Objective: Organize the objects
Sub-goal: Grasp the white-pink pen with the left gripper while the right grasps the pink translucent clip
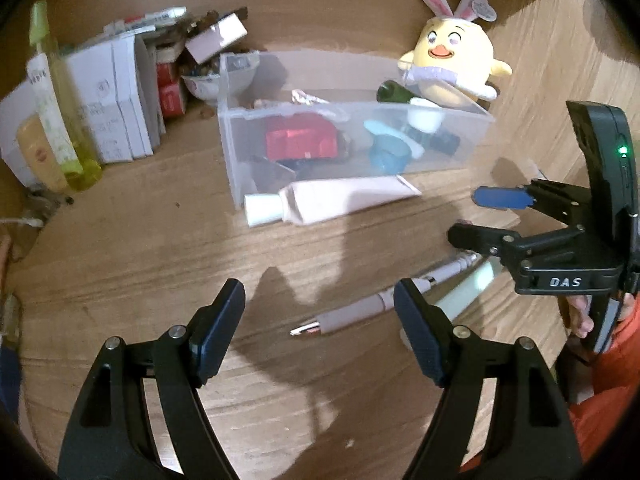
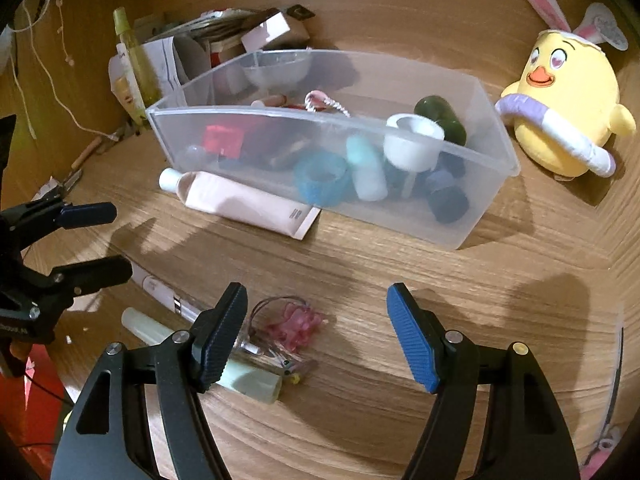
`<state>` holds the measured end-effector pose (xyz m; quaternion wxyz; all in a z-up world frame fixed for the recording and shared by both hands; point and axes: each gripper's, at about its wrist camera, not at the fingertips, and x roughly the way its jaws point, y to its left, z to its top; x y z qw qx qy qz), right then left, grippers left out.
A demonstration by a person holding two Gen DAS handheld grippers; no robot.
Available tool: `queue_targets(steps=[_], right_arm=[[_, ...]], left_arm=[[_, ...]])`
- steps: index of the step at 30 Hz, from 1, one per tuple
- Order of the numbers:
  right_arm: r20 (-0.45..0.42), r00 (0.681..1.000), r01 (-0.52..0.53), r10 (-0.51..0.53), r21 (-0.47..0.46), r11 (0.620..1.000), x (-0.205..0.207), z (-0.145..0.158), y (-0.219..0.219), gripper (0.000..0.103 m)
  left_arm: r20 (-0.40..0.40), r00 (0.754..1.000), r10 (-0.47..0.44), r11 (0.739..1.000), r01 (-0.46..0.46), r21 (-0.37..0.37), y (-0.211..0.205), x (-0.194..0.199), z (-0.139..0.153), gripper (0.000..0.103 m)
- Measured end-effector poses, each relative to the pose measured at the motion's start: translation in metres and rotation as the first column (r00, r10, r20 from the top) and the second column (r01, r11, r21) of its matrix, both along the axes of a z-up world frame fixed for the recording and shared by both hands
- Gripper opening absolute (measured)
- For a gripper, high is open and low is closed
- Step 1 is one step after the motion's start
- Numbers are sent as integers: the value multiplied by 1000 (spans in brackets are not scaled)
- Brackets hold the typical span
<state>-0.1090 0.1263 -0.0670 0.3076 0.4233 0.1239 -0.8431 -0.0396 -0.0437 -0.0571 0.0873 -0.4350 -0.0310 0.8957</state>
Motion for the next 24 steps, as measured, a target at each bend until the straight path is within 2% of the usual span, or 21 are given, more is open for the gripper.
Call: queue_targets(steps=[2, 6, 9, 14, 17, 19, 21, 24], right_arm=[[4, 1000, -11, 11, 12, 1000, 1, -2, -3, 60], [-14, 1000, -17, 18, 41, 999, 5, -4, -8, 45], [-20, 1000, -16, 17, 47, 999, 4, -5, -7, 38], [-17, 1000, 1, 0, 36, 999, 1, -5, -1, 33], [-21, 1000, 7, -7, 40, 999, 0, -5, 1, 29], [-23, 1000, 11, -10, 44, 999, -1, -5, 2, 27], [-27, 1000, 16, -15, 50, 999, 0, -5, 3, 26], [-31, 999, 31, -29, 54, 998, 0, -5, 9, 26]], left_arm=[[17, 1000, -4, 1000, 4, 31, -1, -2, -3, 75], [38, 999, -32, 998, 31, 45, 3, -6, -8, 59], [35, 998, -56, 998, 54, 44, 6, -4, -8, 57], [30, 997, -71, 997, 70, 29, 6, -2, -8, 55], [22, 998, -67, 998, 67, -14, 7, 1, -9, 43], [20, 998, -60, 997, 60, -38, 7, 2, -9, 30], [20, 998, -53, 998, 54, -45, 5, 4, -8, 22], [26, 999, -43, 999, 43, -30, 0, 6, -8, 19]])
